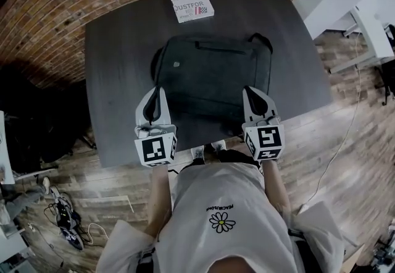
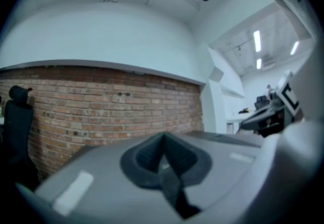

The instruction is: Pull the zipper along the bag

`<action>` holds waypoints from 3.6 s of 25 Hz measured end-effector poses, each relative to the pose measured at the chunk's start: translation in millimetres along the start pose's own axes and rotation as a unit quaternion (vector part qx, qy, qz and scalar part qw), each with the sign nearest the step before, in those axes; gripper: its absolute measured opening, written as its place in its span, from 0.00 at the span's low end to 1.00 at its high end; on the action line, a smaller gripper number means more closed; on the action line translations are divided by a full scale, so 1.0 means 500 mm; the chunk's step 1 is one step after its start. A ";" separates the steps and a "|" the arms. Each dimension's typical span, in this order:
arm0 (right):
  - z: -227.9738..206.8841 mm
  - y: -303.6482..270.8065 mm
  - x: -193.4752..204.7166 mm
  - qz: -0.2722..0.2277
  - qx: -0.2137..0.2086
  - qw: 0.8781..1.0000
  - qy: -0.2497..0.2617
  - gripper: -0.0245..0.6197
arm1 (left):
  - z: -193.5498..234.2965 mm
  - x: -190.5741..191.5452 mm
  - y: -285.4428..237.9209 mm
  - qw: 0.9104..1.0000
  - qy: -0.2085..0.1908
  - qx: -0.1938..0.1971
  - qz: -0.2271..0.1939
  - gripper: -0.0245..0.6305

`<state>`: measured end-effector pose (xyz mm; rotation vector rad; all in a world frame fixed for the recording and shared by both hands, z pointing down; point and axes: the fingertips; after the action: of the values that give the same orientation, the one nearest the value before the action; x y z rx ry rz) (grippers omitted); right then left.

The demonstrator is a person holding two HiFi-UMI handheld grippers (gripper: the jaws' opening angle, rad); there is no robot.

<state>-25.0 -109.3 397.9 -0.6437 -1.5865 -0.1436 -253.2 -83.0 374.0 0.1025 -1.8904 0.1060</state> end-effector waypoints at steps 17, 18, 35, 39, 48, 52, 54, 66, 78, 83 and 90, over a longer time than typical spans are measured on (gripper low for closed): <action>-0.088 0.031 0.109 0.084 0.063 0.994 -0.026 0.04 | -0.123 0.140 -0.099 0.982 -0.041 0.137 0.123 0.04; -0.090 0.035 0.117 0.091 0.067 0.993 -0.029 0.04 | -0.125 0.151 -0.105 0.980 -0.046 0.143 0.131 0.04; -0.131 0.007 0.189 0.156 0.101 0.983 -0.006 0.04 | -0.161 0.221 -0.134 0.962 -0.058 0.189 0.188 0.03; -0.182 -0.046 0.175 0.159 0.106 0.981 0.020 0.04 | -0.182 0.220 -0.135 0.955 -0.086 0.213 0.188 0.03; -0.341 -0.222 0.106 0.163 0.109 0.980 0.038 0.04 | -0.300 0.194 -0.149 0.930 -0.139 0.292 0.175 0.04; -0.396 -0.314 0.077 0.170 0.102 0.979 0.042 0.04 | -0.368 0.179 -0.169 0.918 -0.154 0.327 0.161 0.04; -0.418 -0.357 0.061 0.175 0.094 0.979 0.039 0.04 | -0.401 0.170 -0.183 0.915 -0.162 0.337 0.155 0.04; -0.438 -0.295 -0.007 0.090 0.009 0.994 -0.054 0.04 | -0.455 0.163 -0.214 0.920 -0.133 0.328 0.170 0.04; -0.347 -0.145 0.242 0.215 -0.126 0.966 0.070 0.29 | -0.450 0.160 -0.215 0.921 -0.126 0.323 0.175 0.04; -0.330 -0.190 0.272 0.241 -0.152 0.952 0.114 0.28 | -0.451 0.157 -0.217 0.924 -0.122 0.318 0.176 0.04; -0.325 -0.214 0.288 0.251 -0.149 0.946 0.143 0.24 | -0.454 0.160 -0.216 0.922 -0.128 0.321 0.172 0.04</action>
<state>68.3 -227.8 587.3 -1.1894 -1.0882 -0.0920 -51.5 -163.1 524.0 0.2361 -2.0488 0.9979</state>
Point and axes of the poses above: the fingertips, and each gripper's own axes: y backward along the fingers, z to its left, x out of its underside, and after that the axes turned 14 degrees about -y, right-handed
